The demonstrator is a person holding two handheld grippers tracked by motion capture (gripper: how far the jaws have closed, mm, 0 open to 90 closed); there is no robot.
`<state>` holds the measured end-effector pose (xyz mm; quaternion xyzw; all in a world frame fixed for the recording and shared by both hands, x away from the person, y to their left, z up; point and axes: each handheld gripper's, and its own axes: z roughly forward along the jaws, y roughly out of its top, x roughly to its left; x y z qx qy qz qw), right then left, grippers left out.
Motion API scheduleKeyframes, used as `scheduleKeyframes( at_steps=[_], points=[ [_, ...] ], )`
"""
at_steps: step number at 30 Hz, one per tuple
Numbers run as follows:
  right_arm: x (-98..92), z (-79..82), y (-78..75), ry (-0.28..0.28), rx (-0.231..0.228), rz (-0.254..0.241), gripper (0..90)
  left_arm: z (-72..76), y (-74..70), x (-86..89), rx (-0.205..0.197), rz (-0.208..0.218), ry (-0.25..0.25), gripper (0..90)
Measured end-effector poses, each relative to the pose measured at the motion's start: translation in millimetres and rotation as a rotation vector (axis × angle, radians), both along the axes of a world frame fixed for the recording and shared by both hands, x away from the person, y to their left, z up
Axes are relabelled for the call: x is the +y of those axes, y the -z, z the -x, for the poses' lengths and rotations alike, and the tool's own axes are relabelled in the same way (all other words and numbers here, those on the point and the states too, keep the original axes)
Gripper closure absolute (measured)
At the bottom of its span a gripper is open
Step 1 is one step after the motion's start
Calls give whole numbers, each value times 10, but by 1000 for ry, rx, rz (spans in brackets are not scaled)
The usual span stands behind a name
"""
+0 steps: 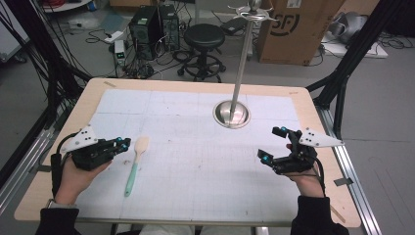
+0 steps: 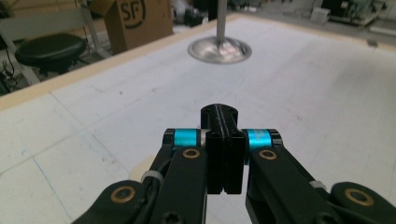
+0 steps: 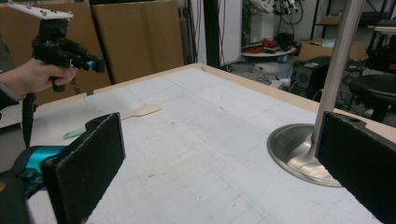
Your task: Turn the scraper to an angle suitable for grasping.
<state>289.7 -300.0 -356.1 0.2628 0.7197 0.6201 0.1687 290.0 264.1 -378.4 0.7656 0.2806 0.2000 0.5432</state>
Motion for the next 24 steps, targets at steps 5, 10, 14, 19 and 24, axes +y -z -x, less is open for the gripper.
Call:
scheduleKeyframes(
  at_steps=[5, 10, 14, 19, 24],
  points=[
    [21, -12, 9, -6, 3, 7, 6, -38, 203, 15, 63, -44, -5, 899],
    [49, -29, 17, -17, 4, 9, 6, -55, 388, 78, 124, -85, -24, 899],
    [98, -54, 26, -29, 12, 18, 6, -51, 483, 63, 164, -161, -38, 900],
    [130, -82, 39, -38, 10, 29, 6, -26, 566, 59, 194, -203, -23, 900],
    [137, -114, 54, -38, 15, 33, 6, -3, 609, 50, 206, -191, -45, 900]
  ],
)
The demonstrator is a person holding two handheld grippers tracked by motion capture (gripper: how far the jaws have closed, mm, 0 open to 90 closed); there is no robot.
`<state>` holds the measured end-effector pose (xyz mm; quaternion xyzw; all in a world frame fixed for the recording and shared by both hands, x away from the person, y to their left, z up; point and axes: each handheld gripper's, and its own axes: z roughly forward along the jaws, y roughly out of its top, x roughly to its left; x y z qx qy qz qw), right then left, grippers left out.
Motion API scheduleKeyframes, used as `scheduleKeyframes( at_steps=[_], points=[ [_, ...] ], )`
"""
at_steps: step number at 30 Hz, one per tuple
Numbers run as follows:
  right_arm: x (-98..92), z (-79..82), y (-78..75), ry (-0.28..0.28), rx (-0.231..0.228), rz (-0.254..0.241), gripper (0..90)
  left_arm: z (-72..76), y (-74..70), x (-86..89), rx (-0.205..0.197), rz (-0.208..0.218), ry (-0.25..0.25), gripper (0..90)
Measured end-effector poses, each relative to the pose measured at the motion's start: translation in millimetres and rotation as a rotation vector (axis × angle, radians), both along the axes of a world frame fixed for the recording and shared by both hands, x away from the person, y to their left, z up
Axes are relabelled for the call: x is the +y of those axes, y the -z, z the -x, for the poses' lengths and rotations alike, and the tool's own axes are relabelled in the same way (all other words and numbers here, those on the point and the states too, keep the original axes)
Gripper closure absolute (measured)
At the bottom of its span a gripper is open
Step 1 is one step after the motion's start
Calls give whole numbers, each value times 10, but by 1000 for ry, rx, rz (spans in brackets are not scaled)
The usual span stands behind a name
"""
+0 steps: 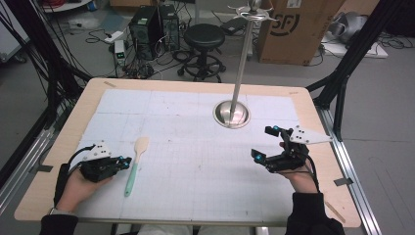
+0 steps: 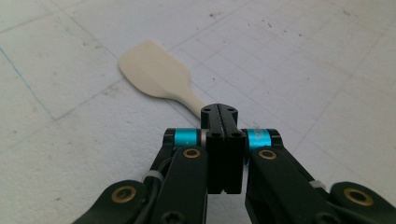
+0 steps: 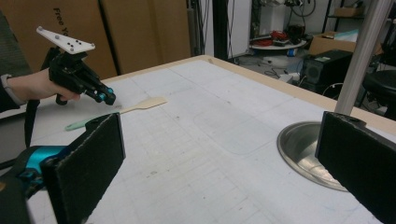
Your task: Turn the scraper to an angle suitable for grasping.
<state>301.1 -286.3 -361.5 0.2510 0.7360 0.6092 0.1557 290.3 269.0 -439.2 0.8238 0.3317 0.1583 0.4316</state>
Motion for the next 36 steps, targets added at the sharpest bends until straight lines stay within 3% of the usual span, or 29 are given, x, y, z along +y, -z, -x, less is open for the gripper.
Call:
scheduleKeyframes(
  at_steps=[8, 11, 20, 30, 36],
  points=[
    [-11, -12, 3, 3, 2, -3, 6, 4, 74, 14, 62, -29, 11, 900],
    [-18, -17, 3, 6, -2, -1, 6, 20, 76, 11, 57, -40, 19, 900],
    [-45, 1, 1, 14, -2, -9, 6, 38, 91, -68, 77, -10, 53, 900],
    [-39, 22, 40, 17, 9, 10, 6, -27, 103, -349, 81, 7, 90, 899],
    [-88, 51, 65, 25, 20, 10, 6, -116, 114, -623, 65, 8, 89, 900]
  ],
)
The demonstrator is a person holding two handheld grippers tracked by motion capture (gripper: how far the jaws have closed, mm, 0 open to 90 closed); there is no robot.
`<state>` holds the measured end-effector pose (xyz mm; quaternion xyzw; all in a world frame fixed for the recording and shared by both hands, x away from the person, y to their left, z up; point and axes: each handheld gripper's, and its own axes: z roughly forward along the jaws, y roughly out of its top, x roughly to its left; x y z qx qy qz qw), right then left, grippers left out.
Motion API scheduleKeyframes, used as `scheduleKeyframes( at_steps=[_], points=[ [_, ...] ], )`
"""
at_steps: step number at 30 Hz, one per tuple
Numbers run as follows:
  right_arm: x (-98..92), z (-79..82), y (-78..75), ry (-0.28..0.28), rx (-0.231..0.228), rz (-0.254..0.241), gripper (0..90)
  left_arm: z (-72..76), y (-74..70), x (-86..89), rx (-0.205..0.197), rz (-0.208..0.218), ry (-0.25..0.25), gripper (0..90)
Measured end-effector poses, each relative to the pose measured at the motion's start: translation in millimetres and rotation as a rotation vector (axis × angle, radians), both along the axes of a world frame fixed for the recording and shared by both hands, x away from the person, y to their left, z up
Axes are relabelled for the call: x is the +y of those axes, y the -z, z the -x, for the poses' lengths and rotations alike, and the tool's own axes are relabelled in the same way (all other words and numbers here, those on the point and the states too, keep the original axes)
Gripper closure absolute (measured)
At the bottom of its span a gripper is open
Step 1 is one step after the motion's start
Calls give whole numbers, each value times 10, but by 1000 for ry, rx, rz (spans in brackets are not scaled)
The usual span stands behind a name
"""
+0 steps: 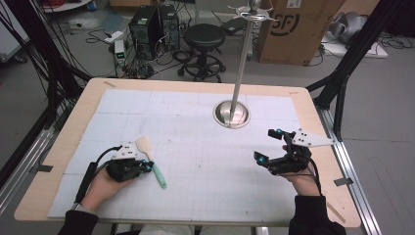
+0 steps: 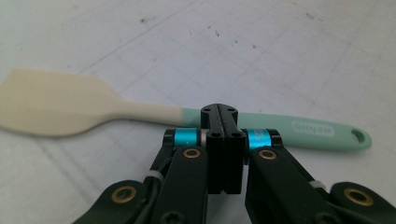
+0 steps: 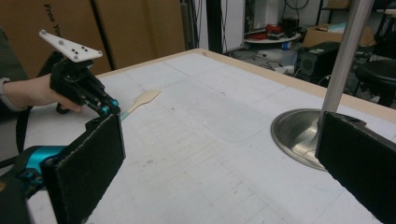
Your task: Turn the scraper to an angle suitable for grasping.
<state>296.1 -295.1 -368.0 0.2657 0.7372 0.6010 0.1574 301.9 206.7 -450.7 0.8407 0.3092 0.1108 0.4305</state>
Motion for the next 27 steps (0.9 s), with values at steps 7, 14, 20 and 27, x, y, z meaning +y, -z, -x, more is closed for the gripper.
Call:
scheduleKeyframes(
  at_steps=[7, 14, 20, 27],
  points=[
    [-37, 34, -15, 8, -4, -7, 6, -52, -39, -94, -74, -31, -30, 900],
    [-39, 60, -2, 5, 1, 4, 6, -246, -148, -46, -101, 25, -121, 900],
    [-62, 99, 14, 13, 3, 5, 6, -390, -56, -1, -71, 26, -161, 900],
    [-97, 141, 29, 23, 8, 5, 6, -450, -17, -57, -83, 1, -138, 900]
  ],
)
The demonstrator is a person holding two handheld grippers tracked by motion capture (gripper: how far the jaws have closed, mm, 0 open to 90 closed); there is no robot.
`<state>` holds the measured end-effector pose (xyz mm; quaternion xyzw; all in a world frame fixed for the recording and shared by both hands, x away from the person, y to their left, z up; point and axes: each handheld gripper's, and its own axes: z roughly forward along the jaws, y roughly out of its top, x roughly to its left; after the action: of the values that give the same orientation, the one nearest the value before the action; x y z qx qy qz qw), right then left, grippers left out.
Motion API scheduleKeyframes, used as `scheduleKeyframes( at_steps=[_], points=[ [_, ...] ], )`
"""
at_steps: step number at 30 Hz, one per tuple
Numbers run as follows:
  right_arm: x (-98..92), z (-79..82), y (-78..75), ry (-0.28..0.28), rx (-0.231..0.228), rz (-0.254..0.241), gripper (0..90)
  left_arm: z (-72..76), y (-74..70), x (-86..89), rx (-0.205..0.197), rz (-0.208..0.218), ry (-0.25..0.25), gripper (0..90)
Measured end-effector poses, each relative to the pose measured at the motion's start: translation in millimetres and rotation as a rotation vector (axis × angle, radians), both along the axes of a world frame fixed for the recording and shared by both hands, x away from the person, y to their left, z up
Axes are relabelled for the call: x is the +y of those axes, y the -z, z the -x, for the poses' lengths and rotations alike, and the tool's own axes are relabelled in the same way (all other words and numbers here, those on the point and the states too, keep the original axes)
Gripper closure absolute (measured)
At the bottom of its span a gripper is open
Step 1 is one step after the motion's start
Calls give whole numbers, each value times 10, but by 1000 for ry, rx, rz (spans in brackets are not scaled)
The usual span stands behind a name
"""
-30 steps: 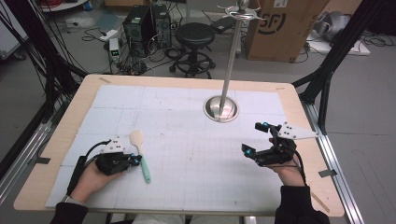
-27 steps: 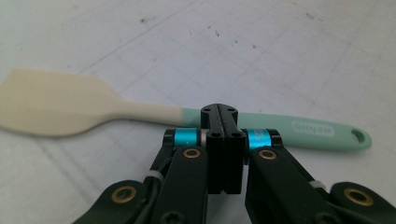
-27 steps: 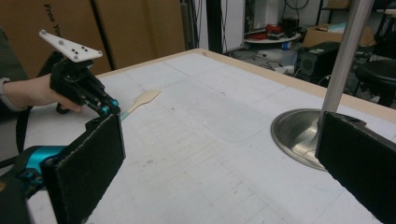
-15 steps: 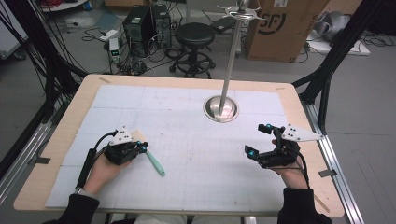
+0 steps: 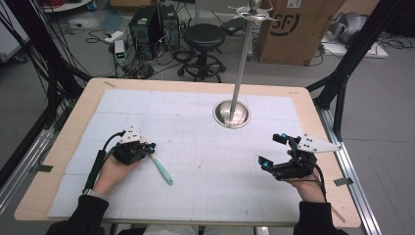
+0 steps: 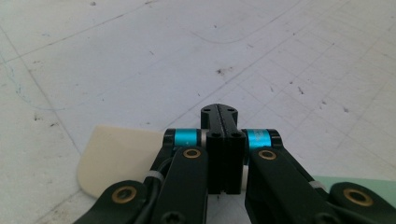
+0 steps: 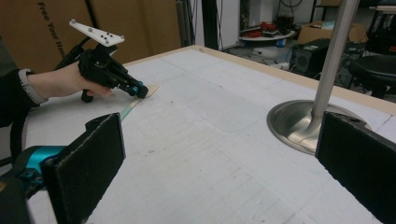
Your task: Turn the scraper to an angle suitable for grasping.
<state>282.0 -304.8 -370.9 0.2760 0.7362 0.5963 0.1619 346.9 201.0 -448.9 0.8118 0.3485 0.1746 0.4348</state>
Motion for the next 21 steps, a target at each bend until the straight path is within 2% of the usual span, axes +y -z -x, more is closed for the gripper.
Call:
scheduleKeyframes(
  at_steps=[1, 4, 5, 8, 9, 11, 13, 18, 21],
  points=[
    [-5, 7, 2, 1, 1, 1, 6, -8, 0, -8, 1, -3, 4, 900],
    [-16, 23, 3, 6, 0, -2, 6, -54, 14, -77, 7, -73, 18, 900],
    [-22, 34, 4, 6, 1, -1, 6, -62, 12, -97, -8, -89, 31, 900],
    [-33, 44, 6, 7, 0, 0, 6, -69, 15, -86, 0, -79, 31, 900],
    [-33, 44, 6, 7, 0, 0, 6, -61, 12, -88, -5, -92, 32, 900],
    [-42, 41, 10, 11, 0, -1, 6, -34, 6, -104, -23, -124, 37, 900],
    [-43, 35, 17, 11, 5, -2, 6, -6, -8, -104, -17, -138, 32, 900],
    [-35, 22, 17, 7, 14, 0, 6, 127, -65, -73, 1, -207, 47, 900],
    [-35, 19, 12, 5, 13, -4, 6, 245, -76, -36, 6, -220, 55, 900]
  ],
)
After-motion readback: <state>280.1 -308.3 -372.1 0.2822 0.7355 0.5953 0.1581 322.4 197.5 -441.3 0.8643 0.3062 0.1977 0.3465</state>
